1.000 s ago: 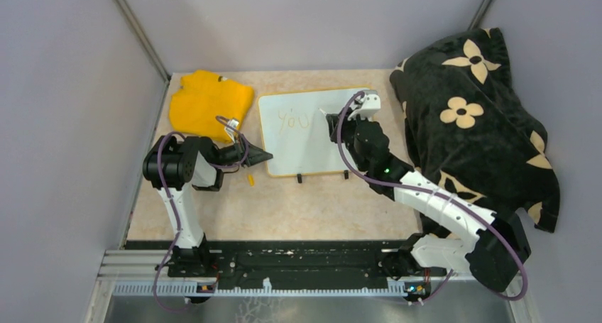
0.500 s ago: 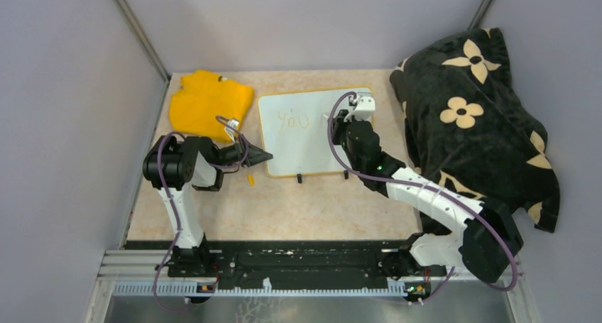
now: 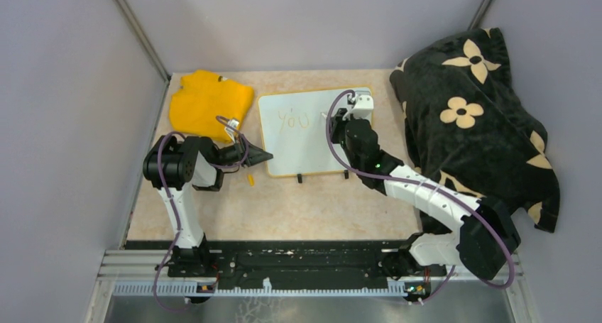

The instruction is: Write a sentence on the whiteboard

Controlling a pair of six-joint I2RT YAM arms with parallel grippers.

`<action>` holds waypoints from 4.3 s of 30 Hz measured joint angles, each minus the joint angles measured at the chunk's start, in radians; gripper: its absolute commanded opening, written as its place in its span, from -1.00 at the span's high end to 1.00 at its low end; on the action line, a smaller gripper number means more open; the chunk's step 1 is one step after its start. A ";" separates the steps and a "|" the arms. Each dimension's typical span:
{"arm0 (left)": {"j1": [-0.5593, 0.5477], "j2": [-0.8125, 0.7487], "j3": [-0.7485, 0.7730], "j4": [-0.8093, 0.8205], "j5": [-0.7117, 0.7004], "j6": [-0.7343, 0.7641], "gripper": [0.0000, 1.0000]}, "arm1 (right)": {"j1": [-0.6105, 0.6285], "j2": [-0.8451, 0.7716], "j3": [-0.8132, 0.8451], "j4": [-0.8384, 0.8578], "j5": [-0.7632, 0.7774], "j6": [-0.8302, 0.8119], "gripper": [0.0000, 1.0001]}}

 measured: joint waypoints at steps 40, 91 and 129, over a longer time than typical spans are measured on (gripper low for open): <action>-0.002 0.002 0.001 0.000 0.002 0.000 1.00 | -0.029 -0.094 -0.100 -0.041 -0.023 0.048 1.00; -0.002 0.004 0.001 0.000 0.002 0.000 1.00 | -0.034 -0.116 -0.100 -0.002 -0.006 0.017 1.00; -0.002 0.006 0.001 0.001 0.002 0.000 1.00 | -0.034 -0.091 -0.121 -0.014 -0.045 0.040 1.00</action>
